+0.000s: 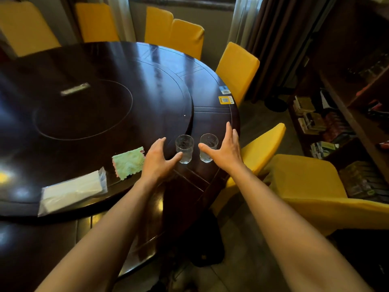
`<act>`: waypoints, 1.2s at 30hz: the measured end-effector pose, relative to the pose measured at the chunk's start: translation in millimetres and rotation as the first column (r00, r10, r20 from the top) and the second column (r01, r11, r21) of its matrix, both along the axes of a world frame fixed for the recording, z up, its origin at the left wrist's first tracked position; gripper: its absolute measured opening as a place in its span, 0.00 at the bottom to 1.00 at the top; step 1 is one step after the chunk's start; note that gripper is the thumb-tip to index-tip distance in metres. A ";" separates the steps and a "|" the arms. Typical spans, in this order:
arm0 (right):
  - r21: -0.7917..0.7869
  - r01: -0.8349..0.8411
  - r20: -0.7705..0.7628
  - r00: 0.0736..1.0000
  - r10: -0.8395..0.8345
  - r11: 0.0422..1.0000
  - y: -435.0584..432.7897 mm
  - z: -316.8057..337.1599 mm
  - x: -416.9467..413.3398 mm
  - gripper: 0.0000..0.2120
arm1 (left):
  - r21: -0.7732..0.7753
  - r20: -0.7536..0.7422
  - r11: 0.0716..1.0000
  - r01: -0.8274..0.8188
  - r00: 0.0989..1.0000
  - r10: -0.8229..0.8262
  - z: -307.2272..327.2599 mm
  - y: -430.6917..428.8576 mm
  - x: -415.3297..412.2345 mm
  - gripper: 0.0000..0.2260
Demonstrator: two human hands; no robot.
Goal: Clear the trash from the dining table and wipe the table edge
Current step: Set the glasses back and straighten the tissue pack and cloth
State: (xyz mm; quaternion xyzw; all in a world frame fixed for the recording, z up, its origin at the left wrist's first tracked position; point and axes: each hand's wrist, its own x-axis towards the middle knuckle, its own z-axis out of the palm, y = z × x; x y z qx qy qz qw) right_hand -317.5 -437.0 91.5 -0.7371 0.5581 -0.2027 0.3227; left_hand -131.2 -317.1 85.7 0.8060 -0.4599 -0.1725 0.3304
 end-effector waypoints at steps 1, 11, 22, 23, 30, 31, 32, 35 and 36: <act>-0.007 -0.007 -0.001 1.000 0.007 1.000 1.9 3.9 1.1 0.59 | -0.005 0.002 1.000 -0.009 1.000 0.009 3.9 5.7 -1.1 0.37; -0.047 -0.152 -0.012 0.988 0.152 0.987 31.9 34.8 46.0 0.58 | -0.031 0.016 0.991 -0.131 0.991 0.132 36.9 53.7 33.5 0.37; 0.056 -0.322 -0.081 0.942 0.326 0.945 62.7 22.4 149.5 0.50 | 0.097 -0.026 0.965 -0.245 0.968 0.248 25.5 117.6 134.8 0.33; 0.071 -0.334 -0.089 0.936 0.339 0.940 65.8 19.2 159.9 0.50 | 0.116 -0.034 0.959 -0.259 0.964 0.264 22.0 124.6 146.2 0.33; 0.128 -0.370 -0.123 0.915 0.384 0.920 85.9 0.8 226.5 0.47 | 0.196 -0.034 0.927 -0.320 0.943 0.332 2.3 161.1 216.8 0.33; 0.136 -0.370 -0.126 0.914 0.387 0.919 87.7 -0.8 235.3 0.47 | 0.205 -0.038 0.924 -0.324 0.940 0.338 -0.1 165.1 225.5 0.33; 0.146 -0.368 -0.126 0.914 0.387 0.918 88.9 -2.3 244.3 0.47 | 0.214 -0.042 0.919 -0.331 0.937 0.347 -2.3 168.8 234.2 0.33; 0.171 -0.360 -0.126 0.915 0.383 0.917 93.2 -7.7 269.0 0.46 | 0.244 -0.055 0.902 -0.356 0.924 0.379 -11.2 178.8 257.6 0.32; 0.177 -0.356 -0.130 0.915 0.381 0.917 94.4 -10.3 276.6 0.46 | 0.255 -0.057 0.897 -0.361 0.921 0.386 -15.2 181.5 264.5 0.32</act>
